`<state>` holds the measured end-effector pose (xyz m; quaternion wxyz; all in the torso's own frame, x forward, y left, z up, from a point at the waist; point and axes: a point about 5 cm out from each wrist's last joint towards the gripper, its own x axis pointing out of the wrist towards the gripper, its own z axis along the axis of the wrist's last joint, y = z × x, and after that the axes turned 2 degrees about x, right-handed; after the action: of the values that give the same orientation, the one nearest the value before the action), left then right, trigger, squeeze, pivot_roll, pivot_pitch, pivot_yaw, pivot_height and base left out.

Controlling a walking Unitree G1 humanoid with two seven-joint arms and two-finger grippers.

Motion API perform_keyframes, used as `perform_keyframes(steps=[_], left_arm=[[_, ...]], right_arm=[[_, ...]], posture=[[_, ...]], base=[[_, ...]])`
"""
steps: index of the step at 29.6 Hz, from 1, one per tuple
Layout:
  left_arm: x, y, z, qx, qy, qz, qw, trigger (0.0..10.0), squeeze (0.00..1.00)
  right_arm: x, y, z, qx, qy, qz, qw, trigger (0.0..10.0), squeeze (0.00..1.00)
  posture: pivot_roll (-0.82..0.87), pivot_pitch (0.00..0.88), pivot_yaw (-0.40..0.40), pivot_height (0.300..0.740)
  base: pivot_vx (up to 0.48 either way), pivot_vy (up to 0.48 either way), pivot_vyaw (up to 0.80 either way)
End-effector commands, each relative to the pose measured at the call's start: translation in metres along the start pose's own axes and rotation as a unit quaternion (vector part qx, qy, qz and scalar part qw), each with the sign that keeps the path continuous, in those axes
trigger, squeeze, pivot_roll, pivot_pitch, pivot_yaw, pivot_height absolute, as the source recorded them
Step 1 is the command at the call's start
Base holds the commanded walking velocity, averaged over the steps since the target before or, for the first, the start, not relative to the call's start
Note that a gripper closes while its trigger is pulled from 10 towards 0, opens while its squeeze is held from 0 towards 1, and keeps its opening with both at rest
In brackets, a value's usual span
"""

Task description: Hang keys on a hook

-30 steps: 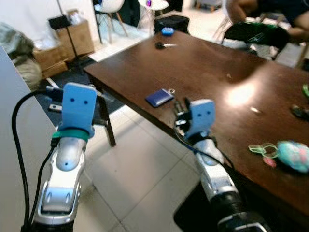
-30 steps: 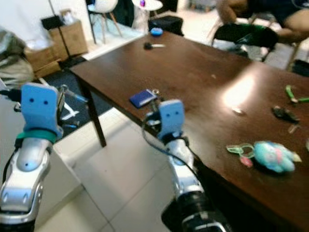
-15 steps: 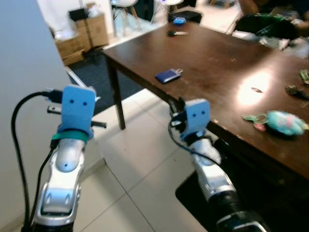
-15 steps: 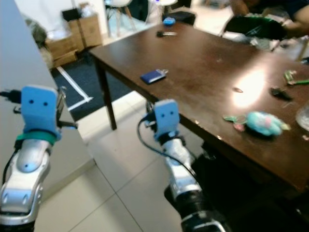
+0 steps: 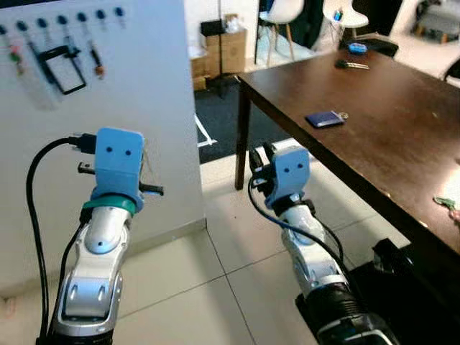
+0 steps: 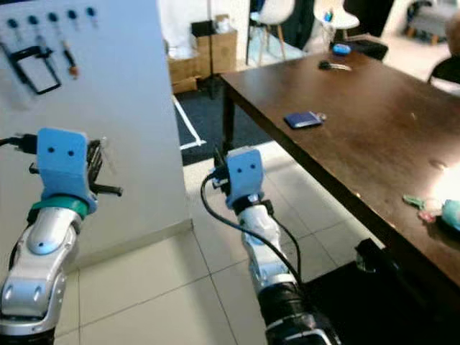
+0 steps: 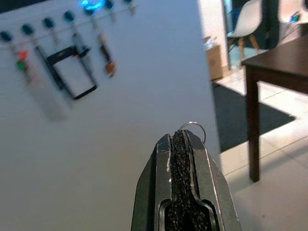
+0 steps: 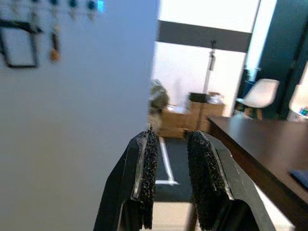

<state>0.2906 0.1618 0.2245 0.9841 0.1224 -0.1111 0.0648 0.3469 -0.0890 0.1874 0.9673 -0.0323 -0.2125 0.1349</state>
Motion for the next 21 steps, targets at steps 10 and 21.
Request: perform_keyframes(steps=[10, 21], left_arm=[[0.004, -0.003, 0.021, -0.006, -0.035, -0.019, 0.999, 10.0, 0.0], [0.005, -0.005, 0.025, -0.004, -0.044, -0.024, 0.999, 10.0, 0.0]], right_arm=[[0.012, 0.013, 0.026, 0.034, -0.042, 0.011, 0.998, 10.0, 0.0], [0.008, 0.009, 0.019, 0.037, -0.026, 0.003, 0.999, 10.0, 0.0]], posture=[[0.0, 0.008, 0.1, 0.74], [0.0, 0.003, 0.1, 0.74]], base=[[0.0, 0.0, 0.8], [0.084, 0.0, 0.65]])
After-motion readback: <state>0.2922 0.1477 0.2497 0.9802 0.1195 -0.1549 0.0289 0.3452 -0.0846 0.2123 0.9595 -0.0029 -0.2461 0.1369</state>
